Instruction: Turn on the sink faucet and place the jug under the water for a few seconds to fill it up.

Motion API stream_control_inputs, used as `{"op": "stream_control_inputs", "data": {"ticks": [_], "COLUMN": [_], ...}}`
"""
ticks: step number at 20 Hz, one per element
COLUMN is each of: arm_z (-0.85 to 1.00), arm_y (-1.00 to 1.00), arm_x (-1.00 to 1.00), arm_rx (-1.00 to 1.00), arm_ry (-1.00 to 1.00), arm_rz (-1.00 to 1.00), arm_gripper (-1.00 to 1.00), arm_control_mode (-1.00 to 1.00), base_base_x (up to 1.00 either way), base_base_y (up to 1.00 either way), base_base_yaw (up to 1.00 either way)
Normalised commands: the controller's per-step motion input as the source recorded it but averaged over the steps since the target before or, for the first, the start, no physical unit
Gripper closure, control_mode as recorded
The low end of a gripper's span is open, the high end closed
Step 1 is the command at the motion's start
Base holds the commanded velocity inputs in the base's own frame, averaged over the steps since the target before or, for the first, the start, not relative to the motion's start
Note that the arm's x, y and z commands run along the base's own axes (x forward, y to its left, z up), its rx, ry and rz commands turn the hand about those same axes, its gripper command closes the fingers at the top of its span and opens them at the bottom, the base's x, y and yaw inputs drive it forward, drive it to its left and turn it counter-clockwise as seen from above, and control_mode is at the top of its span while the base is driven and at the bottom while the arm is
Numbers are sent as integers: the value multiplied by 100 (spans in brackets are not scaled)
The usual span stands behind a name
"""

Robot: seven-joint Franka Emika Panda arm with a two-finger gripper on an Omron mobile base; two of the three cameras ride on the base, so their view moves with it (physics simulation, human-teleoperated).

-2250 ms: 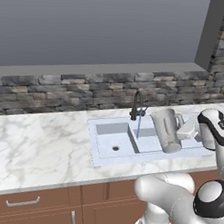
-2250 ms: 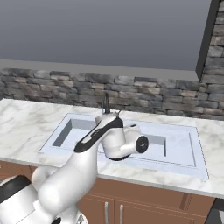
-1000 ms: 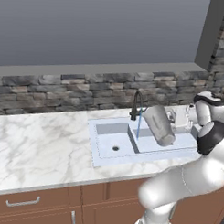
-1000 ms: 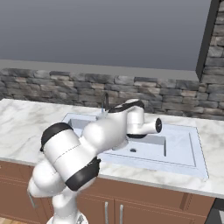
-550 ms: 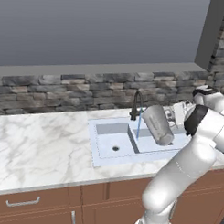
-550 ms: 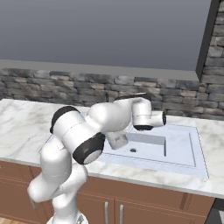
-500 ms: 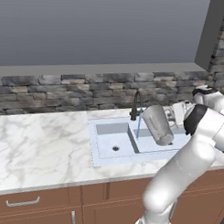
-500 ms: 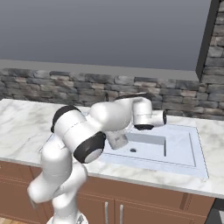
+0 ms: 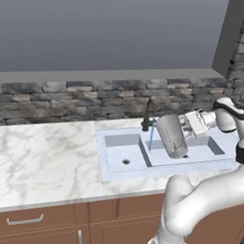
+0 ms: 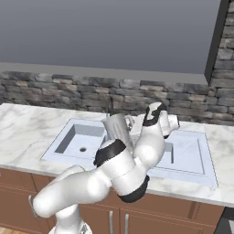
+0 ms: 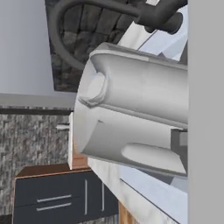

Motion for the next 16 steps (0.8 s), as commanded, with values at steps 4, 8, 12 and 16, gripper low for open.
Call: {"op": "stream_control_inputs", "data": {"ticks": [4, 8, 12, 16], "arm_z": [-43, -33, -59, -68], "arm_y": [0, 0, 1, 1], "arm_x": [8, 24, 19, 8], "arm_rx": [4, 3, 0, -2], "arm_ry": [-2, -12, -15, -17], "arm_rz": [6, 4, 4, 1], "arm_gripper": [100, 100, 100, 100], "arm_control_mode": [-100, -100, -100, -100], "base_base_x": [0, 0, 0, 0], "base_base_y": [0, 0, 0, 0], "base_base_yaw": [0, 0, 0, 0]}}
